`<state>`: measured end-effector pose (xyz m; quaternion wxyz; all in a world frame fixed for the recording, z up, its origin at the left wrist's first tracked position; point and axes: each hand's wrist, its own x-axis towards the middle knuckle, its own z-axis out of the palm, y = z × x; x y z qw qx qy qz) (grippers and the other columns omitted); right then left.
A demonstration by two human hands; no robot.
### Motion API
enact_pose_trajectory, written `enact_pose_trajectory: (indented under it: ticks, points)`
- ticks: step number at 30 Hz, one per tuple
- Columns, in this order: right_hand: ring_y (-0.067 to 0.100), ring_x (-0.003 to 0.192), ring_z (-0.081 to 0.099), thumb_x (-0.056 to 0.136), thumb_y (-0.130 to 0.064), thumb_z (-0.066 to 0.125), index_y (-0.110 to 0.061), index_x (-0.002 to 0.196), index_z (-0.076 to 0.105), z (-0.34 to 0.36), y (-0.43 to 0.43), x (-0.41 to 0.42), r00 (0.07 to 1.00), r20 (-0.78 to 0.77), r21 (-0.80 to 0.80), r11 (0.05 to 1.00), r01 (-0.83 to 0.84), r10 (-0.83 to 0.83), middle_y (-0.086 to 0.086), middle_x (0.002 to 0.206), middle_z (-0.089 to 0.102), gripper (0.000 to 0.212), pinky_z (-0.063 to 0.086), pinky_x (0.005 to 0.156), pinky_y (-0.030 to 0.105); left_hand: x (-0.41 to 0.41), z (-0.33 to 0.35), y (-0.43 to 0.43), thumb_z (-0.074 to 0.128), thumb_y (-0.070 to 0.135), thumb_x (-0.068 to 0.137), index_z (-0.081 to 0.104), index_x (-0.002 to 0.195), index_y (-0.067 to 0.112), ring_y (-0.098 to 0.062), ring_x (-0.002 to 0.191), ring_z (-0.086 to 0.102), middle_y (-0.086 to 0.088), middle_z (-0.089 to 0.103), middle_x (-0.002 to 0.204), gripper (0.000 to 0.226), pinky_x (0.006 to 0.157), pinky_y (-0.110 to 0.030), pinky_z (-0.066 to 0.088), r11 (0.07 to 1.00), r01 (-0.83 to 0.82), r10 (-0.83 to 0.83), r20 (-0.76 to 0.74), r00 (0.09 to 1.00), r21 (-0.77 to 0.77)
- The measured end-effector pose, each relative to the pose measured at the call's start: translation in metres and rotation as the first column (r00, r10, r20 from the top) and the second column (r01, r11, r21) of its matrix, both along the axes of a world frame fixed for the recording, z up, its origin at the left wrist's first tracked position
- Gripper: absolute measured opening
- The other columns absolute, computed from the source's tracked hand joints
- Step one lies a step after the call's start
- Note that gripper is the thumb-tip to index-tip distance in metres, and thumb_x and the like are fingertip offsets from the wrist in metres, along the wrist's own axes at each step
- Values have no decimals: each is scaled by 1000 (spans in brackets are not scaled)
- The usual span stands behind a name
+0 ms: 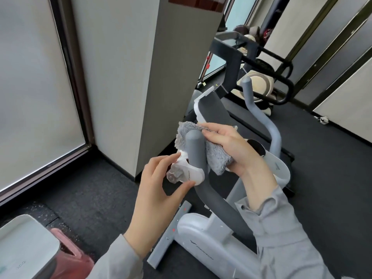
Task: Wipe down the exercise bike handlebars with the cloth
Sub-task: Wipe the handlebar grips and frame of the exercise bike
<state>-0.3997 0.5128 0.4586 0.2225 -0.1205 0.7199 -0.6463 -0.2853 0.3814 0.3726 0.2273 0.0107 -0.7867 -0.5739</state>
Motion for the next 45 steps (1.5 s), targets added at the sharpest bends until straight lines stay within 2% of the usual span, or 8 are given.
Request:
enact_pose_trajectory:
  ticks: [3, 8, 15, 20, 27, 32, 39, 45]
  points:
    - [24, 100, 63, 97, -5, 41, 3, 120, 58, 0, 3, -4, 995, 68, 30, 997, -73, 71, 19, 111, 64, 29, 52, 86, 29, 1, -1, 0, 76, 26, 72, 57, 122, 26, -12, 111, 52, 12, 56, 114, 53, 90, -25, 45, 1000, -12, 12, -6, 1000, -2]
    - [25, 104, 64, 97, -6, 44, 0, 119, 60, -5, 9, 4, 998, 26, 18, 998, -64, 63, 19, 113, 66, 28, 51, 89, 31, 0, 4, 4, 77, 20, 72, 57, 122, 23, -14, 109, 52, 7, 55, 113, 54, 89, -19, 43, 1000, -1, 1, -11, 1000, -14]
    - [1, 97, 65, 88, -12, 63, -35, 88, 70, -15, 27, 46, 892, -398, 164, 940, 297, -213, -18, 91, 73, 23, 48, 85, 22, 8, 20, 3, 71, 25, 78, 61, 119, 14, -18, 108, 46, -2, 56, 117, 43, 96, -14, 34, 944, -94, 33, -191, 981, -317]
    - [-1, 98, 57, 86, -8, 64, -13, 105, 71, -52, 33, 93, 717, -661, 276, 815, 509, -223, -11, 98, 61, 21, 39, 88, 5, 13, 16, 12, 67, 18, 81, 65, 111, 10, -23, 106, 51, -4, 61, 113, 31, 94, -28, 40, 905, -33, -75, -235, 969, -425]
    - [1, 93, 58, 85, -2, 64, -10, 108, 70, -71, 47, 119, 684, -704, 319, 776, 544, -190, 0, 100, 61, 26, 40, 85, 3, 19, 2, 33, 66, 9, 81, 68, 107, 7, -21, 98, 52, -3, 65, 105, 26, 84, -37, 46, 880, 70, -183, -200, 963, -470]
    - [0, 94, 57, 84, 0, 65, -8, 106, 71, -75, 77, 129, 693, -696, 358, 746, 562, -188, 1, 100, 63, 24, 42, 86, 4, 21, -8, 52, 71, 17, 78, 66, 110, 11, -22, 109, 53, -1, 65, 111, 33, 83, -40, 48, 816, 137, -228, -95, 969, -562]
    - [0, 96, 53, 82, 2, 65, -6, 102, 71, -80, 123, 128, 719, -691, 440, 745, 501, -76, -1, 98, 60, 22, 39, 88, 3, 18, -19, 74, 66, 48, 77, 66, 104, 22, -18, 118, 40, 3, 62, 112, 38, 83, -35, 39, 757, 88, -126, -13, 992, -647]
    - [-4, 97, 52, 81, 5, 65, -8, 102, 71, -85, 170, 112, 729, -684, 471, 781, 410, 30, 3, 100, 58, 25, 38, 88, 4, 16, -19, 94, 62, 54, 72, 68, 91, 22, -26, 111, 42, 0, 62, 104, 38, 82, -40, 37, 765, -50, 34, -37, 999, -642]
